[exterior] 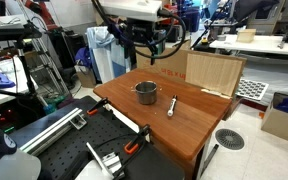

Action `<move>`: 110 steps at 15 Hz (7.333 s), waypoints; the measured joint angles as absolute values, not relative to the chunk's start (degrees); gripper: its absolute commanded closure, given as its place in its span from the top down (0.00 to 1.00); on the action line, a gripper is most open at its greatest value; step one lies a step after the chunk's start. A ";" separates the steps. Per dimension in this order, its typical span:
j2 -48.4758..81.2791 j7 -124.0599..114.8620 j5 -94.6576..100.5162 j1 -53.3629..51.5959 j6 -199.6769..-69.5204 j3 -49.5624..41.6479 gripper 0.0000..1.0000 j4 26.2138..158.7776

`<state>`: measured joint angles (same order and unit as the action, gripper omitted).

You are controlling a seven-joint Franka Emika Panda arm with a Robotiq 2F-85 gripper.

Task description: Put the marker in the pot

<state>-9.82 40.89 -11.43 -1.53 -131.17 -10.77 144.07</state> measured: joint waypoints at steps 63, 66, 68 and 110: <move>12.42 29.34 -8.51 10.50 -160.58 5.34 0.05 131.44; 7.93 32.84 -17.48 10.54 -165.10 8.65 0.05 136.20; 6.26 36.32 -24.88 10.55 -168.24 11.05 0.05 138.53; 17.59 73.65 -65.54 13.32 -178.84 20.48 1.00 137.88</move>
